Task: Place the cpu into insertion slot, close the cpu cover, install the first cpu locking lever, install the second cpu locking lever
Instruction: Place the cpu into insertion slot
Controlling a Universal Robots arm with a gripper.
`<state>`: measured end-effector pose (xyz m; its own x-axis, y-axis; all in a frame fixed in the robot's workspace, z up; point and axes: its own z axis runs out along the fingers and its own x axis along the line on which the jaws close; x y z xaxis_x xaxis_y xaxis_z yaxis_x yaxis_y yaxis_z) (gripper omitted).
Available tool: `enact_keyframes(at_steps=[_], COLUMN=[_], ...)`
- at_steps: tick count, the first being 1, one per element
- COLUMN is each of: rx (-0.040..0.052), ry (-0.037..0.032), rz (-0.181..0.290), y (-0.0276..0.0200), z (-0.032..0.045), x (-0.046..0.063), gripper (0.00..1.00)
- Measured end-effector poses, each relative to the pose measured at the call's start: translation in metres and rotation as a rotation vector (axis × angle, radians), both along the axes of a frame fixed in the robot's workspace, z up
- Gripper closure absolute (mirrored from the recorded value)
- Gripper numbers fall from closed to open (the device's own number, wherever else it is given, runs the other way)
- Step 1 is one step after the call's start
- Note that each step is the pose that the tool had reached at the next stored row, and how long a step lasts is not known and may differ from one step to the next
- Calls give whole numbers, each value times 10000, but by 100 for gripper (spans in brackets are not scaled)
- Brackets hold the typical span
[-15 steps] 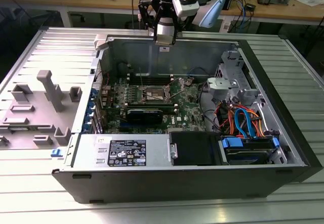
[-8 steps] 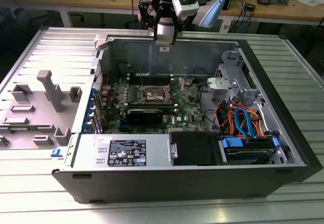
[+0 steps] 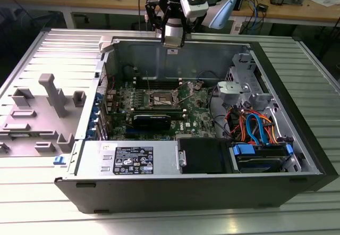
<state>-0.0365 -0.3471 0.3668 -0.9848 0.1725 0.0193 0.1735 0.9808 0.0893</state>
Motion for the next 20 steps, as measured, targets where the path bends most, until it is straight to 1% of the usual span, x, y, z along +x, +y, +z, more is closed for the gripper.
enact_keyframes(at_steps=[14,20], rx=[0,0], ry=[0,1], rz=[-144,-374], y=[0,0], z=[0,0], x=[0,0], gripper=[45,45])
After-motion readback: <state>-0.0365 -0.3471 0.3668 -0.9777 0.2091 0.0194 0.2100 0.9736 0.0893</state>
